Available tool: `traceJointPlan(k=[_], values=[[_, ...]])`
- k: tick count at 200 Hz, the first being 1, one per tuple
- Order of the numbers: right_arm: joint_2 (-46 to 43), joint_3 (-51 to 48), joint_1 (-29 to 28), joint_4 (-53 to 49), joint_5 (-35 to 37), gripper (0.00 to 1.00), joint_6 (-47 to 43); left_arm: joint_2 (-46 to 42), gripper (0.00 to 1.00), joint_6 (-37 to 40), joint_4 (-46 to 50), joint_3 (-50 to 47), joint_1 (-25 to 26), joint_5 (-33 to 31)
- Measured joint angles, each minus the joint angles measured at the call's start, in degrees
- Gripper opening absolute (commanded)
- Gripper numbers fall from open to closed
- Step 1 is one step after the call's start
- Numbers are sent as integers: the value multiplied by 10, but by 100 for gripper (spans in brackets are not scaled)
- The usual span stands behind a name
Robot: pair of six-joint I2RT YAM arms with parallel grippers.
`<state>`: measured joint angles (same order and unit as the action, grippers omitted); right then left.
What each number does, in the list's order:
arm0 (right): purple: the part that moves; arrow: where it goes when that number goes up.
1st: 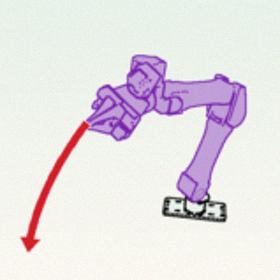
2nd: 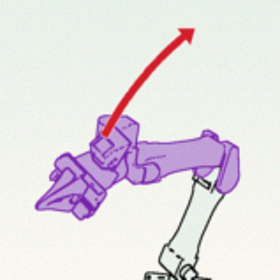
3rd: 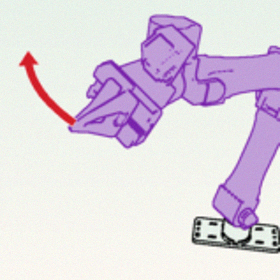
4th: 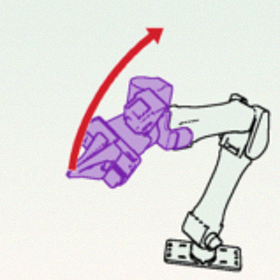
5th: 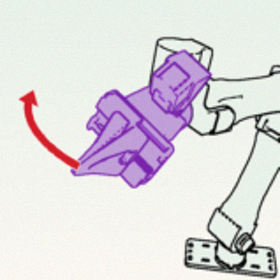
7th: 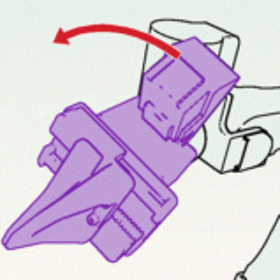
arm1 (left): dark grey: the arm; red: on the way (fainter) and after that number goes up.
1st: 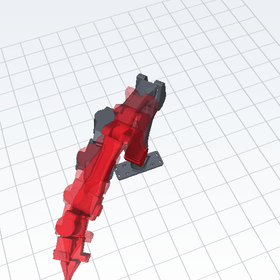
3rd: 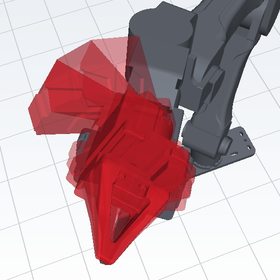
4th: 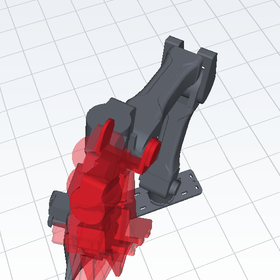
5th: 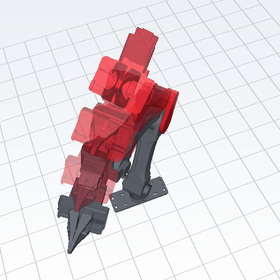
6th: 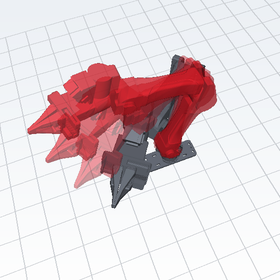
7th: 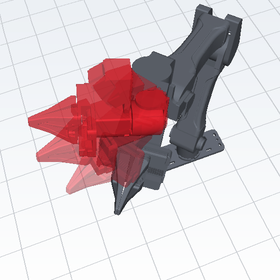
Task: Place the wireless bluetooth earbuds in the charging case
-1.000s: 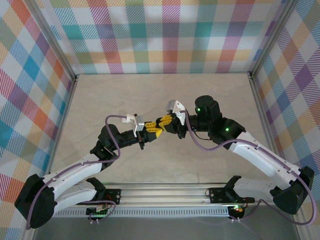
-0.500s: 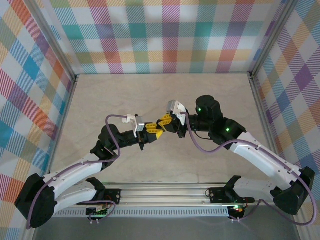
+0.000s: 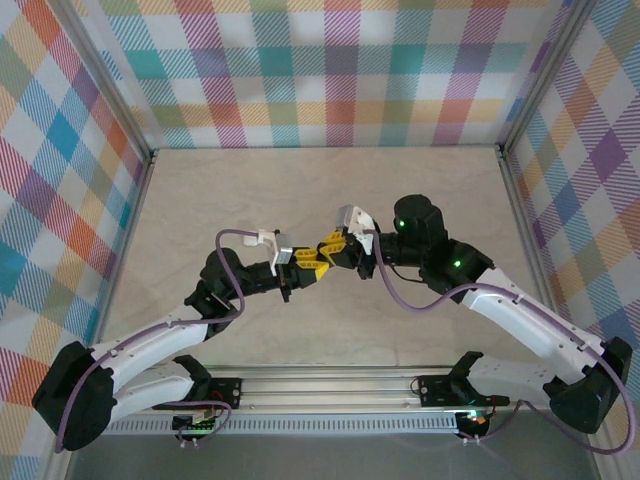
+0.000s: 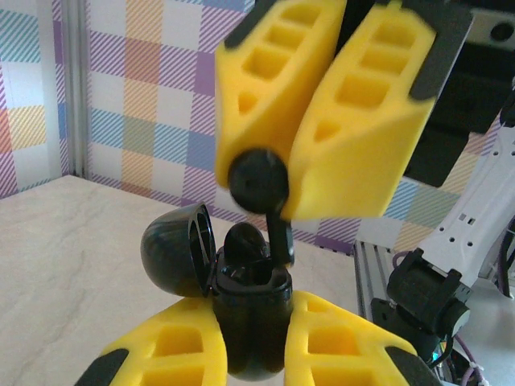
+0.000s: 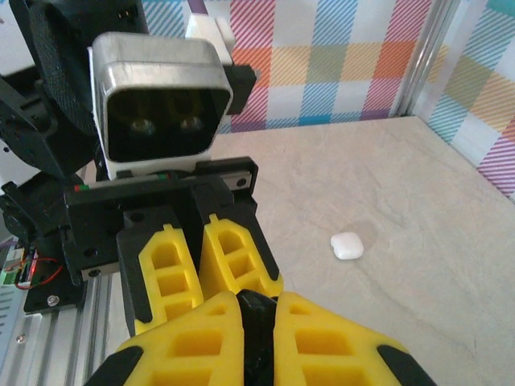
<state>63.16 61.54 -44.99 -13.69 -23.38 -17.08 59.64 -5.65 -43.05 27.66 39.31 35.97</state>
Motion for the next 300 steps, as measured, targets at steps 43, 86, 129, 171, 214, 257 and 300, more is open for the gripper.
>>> traceJointPlan(k=[43, 86, 129, 171, 214, 257, 300], values=[[0, 0, 0, 3, 4, 12, -15, 1, 0, -6, -4, 0, 0, 0], [0, 0, 0, 3, 12, 11, -28, 1, 0, -6, -6, 0, 0, -1], [3, 3, 0, -16, 16, 11, -34, 2, 0, -8, -7, 1, 0, -2], [5, 4, 0, -24, 7, 12, -33, -1, 0, -10, -14, 1, 0, -5], [5, 8, 0, -23, -10, 15, -32, -14, 0, -12, -10, 0, 1, -5], [17, 28, 0, -33, -30, 21, -31, -29, 0, -15, -6, 0, 3, -9], [30, 48, 0, -55, -47, 28, -26, -37, 0, -17, -5, -2, 3, -17]])
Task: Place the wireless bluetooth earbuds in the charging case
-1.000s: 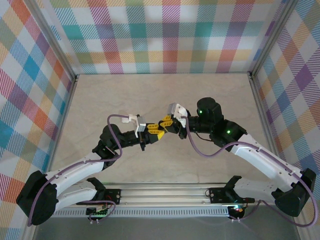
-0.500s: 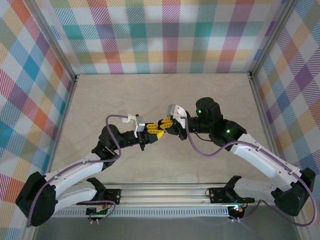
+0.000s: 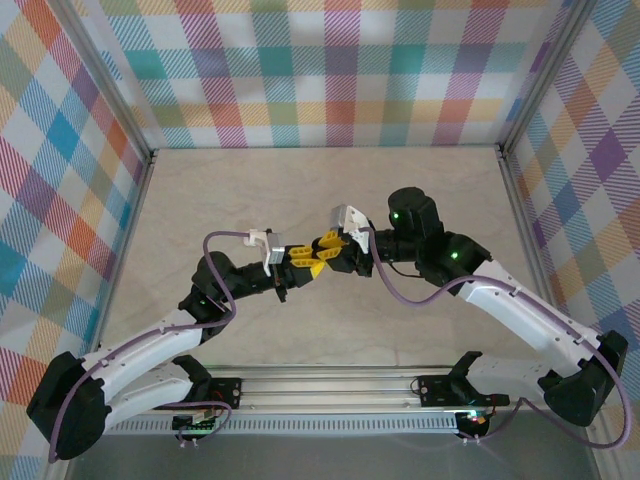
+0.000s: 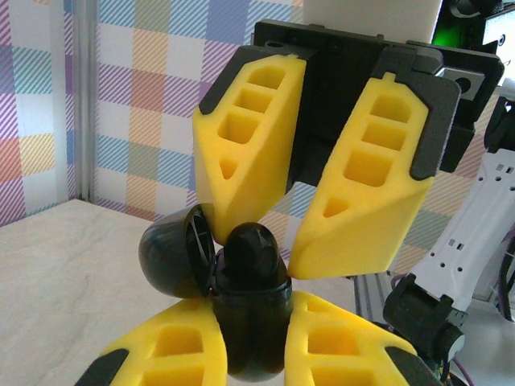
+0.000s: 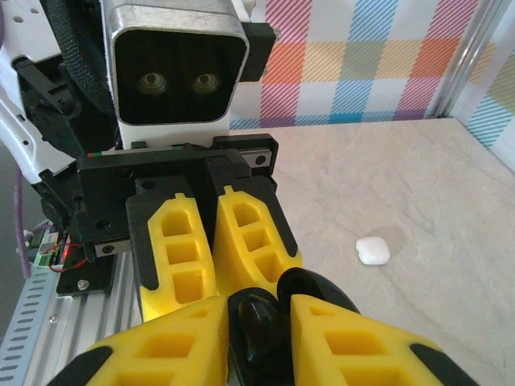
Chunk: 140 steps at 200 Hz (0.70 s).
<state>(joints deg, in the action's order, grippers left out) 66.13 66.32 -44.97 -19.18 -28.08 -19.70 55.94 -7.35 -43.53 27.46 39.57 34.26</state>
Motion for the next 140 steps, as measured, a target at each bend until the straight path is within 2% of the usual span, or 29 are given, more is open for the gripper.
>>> traceJointPlan(k=[34, 60, 140], values=[[2, 5, 0, -7, -5, 30, 6, 0, 0, -2, 0, 0, 0, 0], [3, 10, 0, -16, -7, 37, 10, -1, 0, -2, 0, 0, 0, -3], [9, 30, 0, -36, -5, 50, 30, -1, 0, -8, -3, 0, 0, -14]])
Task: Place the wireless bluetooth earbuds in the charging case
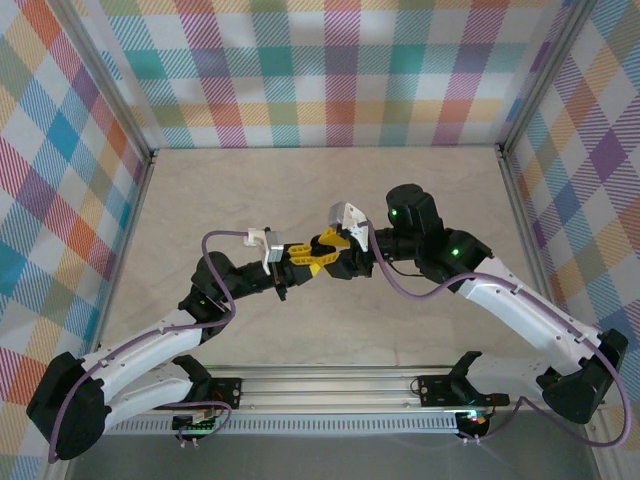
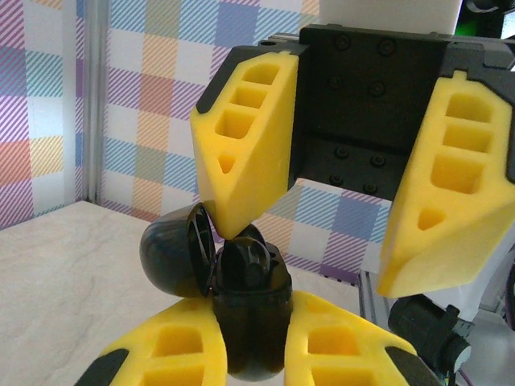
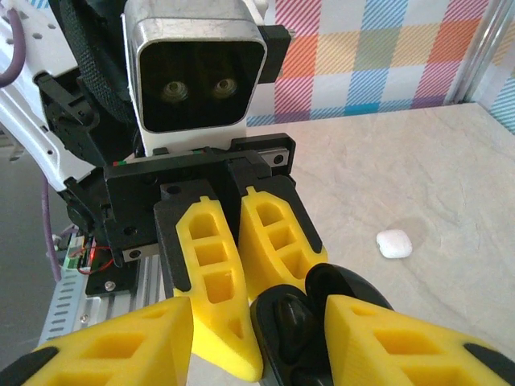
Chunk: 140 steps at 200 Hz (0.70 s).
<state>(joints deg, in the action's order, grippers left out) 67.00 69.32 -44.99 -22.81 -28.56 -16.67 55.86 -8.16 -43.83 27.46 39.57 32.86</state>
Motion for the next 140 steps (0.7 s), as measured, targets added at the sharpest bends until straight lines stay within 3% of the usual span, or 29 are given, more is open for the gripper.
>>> traceJointPlan(k=[68, 140], values=[[12, 29, 0, -11, 39, 59, 32, 0, 0, -13, -14, -4, 0, -28], [13, 47, 0, -4, 45, 59, 84, -1, 0, -19, -16, -11, 0, -30]])
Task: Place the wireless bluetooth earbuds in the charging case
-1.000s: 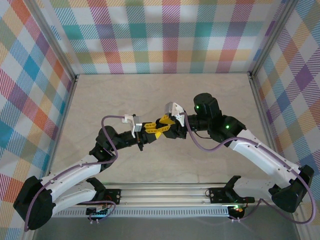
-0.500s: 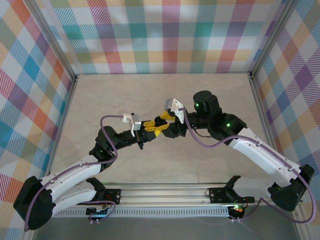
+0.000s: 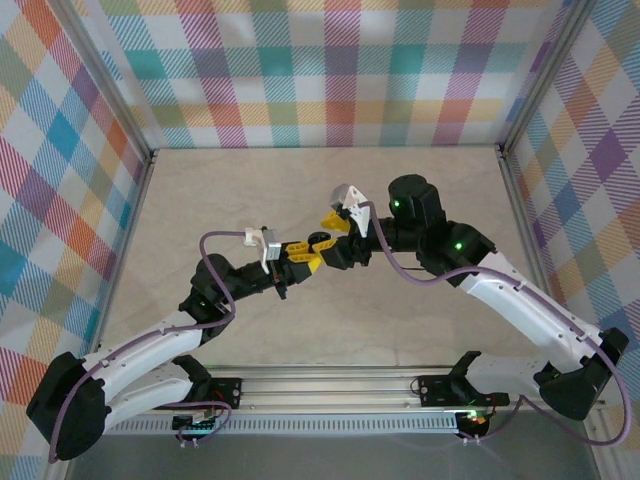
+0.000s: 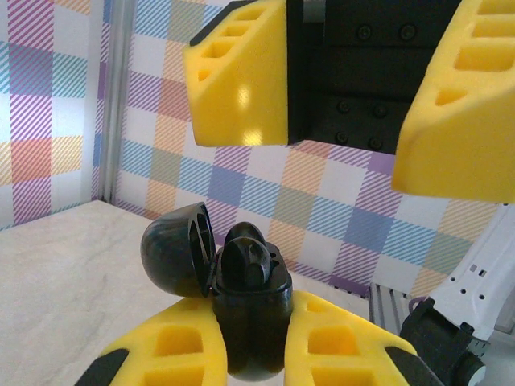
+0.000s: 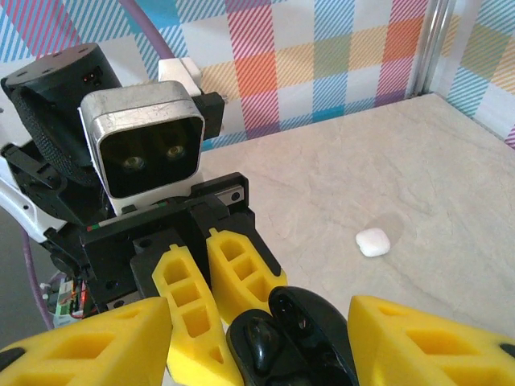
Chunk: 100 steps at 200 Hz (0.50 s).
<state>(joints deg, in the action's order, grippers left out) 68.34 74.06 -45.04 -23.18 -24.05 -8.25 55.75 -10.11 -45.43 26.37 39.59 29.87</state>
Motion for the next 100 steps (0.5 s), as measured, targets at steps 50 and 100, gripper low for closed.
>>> traceJointPlan(k=[50, 100], values=[[0, 17, 0, -5, 25, 58, 31, -6, 0, -5, 0, -1, 0, 0], [0, 18, 28, -28, 55, 56, 82, -14, 0, -6, 4, -1, 0, 1]])
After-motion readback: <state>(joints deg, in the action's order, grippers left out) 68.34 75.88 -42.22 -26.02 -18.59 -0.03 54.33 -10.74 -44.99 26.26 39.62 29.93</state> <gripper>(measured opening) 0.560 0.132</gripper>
